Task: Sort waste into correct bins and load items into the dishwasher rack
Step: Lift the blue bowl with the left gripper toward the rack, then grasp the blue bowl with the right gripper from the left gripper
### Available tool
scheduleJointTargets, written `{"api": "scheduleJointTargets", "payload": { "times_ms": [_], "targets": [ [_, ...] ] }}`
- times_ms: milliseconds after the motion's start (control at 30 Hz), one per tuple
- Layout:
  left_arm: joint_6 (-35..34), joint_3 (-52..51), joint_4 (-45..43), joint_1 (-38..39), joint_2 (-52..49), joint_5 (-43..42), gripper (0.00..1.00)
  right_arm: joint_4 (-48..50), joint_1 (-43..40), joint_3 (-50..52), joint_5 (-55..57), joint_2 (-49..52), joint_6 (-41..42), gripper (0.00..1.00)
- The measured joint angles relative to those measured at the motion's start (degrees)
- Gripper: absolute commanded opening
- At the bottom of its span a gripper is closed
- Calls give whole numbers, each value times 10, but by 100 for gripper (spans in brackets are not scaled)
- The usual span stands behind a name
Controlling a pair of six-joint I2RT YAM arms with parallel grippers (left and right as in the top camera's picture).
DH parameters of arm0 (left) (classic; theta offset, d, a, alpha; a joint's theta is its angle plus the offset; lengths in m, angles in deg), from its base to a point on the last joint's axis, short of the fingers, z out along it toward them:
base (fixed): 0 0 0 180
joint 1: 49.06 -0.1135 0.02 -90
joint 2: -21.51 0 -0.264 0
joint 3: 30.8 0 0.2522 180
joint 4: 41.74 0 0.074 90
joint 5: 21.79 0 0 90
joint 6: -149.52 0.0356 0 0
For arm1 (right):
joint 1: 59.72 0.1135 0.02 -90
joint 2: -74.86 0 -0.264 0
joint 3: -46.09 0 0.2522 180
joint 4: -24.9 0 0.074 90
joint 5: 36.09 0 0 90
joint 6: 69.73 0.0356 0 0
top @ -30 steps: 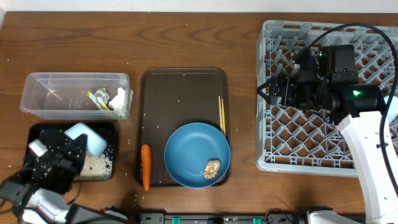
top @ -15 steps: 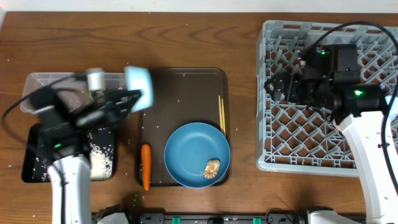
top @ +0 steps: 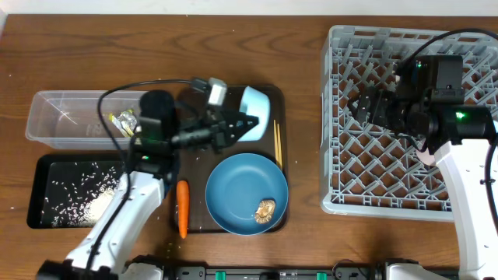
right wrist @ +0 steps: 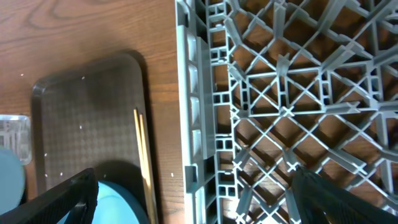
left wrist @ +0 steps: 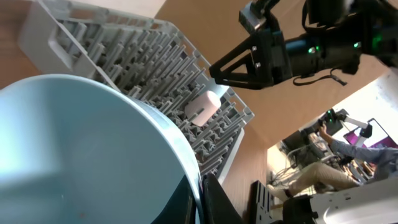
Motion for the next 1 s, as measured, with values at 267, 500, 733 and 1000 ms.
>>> {"api": "scheduleJointTargets", "payload": {
  "times_ms": [267,500,733,1000],
  "targets": [
    [-17,0,-57,54,-21,34,6,19,-12,0,-16,0,-13,91],
    [-32,0,-86,61,-21,49,6,17,-12,0,-55,0,-45,90],
    [-38,0,-87,66,-21,68,6,16,-12,0,-103,0,-83,89],
    [-53,0,-106,91,-21,117,6,17,-17,0,-65,0,-63,89]
  ]
}}
